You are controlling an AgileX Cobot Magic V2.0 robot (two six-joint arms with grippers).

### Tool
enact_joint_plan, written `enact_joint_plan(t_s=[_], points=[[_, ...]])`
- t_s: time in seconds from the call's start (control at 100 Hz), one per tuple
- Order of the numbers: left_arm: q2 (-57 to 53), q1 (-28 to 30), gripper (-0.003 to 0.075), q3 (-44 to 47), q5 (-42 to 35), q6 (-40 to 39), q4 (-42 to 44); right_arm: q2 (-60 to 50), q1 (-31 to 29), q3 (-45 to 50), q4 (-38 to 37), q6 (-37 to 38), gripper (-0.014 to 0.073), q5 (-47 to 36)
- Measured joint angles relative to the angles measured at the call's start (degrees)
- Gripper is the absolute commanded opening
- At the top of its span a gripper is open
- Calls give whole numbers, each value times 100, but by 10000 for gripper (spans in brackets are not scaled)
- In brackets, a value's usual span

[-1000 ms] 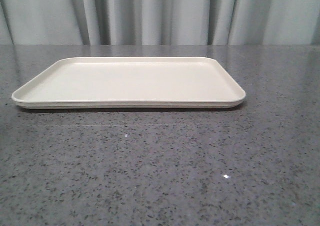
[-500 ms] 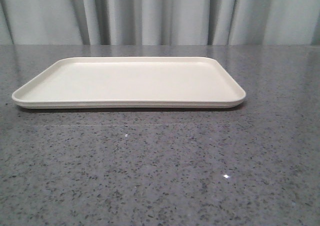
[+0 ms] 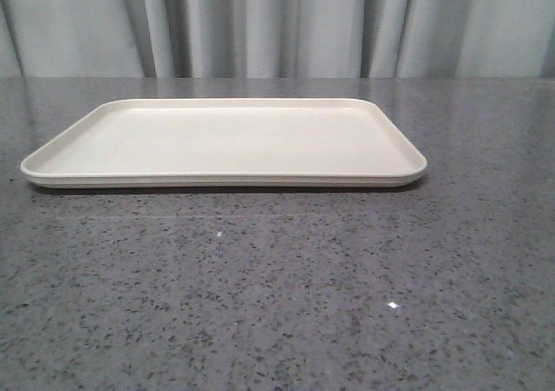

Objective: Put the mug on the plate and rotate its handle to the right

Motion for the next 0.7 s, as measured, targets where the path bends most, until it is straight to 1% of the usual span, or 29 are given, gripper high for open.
enact_joint_plan(t_s=[0.33, 0.47, 0.7], points=[[13, 0, 440, 1438, -10, 50, -115, 36, 0, 0, 0, 0, 367, 99], [13, 0, 440, 1718, -20, 50, -166, 99, 0, 0, 0, -7, 367, 166], [13, 0, 440, 1904, -53, 59, -281, 236, 0, 0, 0, -7, 367, 214]])
